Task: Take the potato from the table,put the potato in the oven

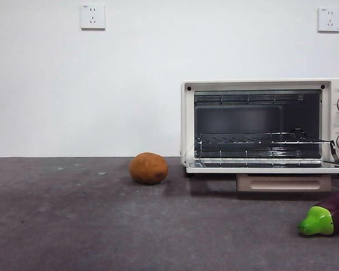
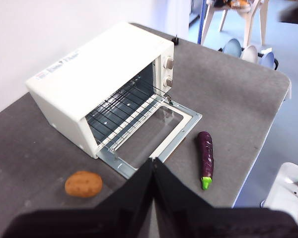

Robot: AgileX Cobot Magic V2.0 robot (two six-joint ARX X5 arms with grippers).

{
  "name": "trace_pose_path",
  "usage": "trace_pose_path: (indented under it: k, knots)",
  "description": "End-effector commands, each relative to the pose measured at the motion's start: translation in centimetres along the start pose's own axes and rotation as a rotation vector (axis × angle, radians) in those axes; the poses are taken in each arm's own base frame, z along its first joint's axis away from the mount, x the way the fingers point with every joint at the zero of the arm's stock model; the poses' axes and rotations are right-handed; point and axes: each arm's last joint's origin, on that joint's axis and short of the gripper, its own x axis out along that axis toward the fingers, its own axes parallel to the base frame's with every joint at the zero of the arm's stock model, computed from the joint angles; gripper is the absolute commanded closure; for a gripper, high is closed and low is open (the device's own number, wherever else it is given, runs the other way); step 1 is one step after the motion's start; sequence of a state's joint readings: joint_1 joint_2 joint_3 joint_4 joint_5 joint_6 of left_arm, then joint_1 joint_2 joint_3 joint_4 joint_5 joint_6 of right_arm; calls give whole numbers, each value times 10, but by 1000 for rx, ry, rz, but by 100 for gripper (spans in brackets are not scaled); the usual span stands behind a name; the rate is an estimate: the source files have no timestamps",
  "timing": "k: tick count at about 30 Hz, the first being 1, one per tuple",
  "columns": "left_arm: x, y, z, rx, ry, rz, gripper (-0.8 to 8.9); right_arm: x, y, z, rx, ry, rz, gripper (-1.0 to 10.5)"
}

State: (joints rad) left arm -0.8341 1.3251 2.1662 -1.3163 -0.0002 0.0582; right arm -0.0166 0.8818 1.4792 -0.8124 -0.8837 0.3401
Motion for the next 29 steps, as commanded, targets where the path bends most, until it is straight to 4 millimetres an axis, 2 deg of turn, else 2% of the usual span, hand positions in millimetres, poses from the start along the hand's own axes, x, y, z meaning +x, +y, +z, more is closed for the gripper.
trace_pose_path:
  k: [1, 4, 6, 9, 14, 19, 25, 29]
  knots:
    - [-5, -1, -13, -14, 24, -1, 818, 11, -3, 5, 47, 15, 47, 779]
    - [-9, -2, -36, -32, 76, -3, 818, 33, -7, 10, 52, 43, 83, 778]
    - [-8, -3, -51, -37, 113, -4, 818, 48, -7, 10, 48, 62, 82, 734]
    - [-8, -4, -77, -62, 168, 2, 818, 84, -5, 5, 45, 121, 84, 655]
    - [-10, -5, -120, -66, 239, 67, 818, 154, 0, -19, 28, 269, 32, 651]
    - [-18, -7, -159, -93, 260, 81, 818, 219, 0, -42, -42, 394, -23, 436]
    - [-31, -9, -192, -162, 235, 89, 818, 283, -1, -57, -194, 505, -130, 395]
    - [-33, -9, -205, -192, 230, 105, 818, 318, 0, -61, -297, 548, -245, 300]
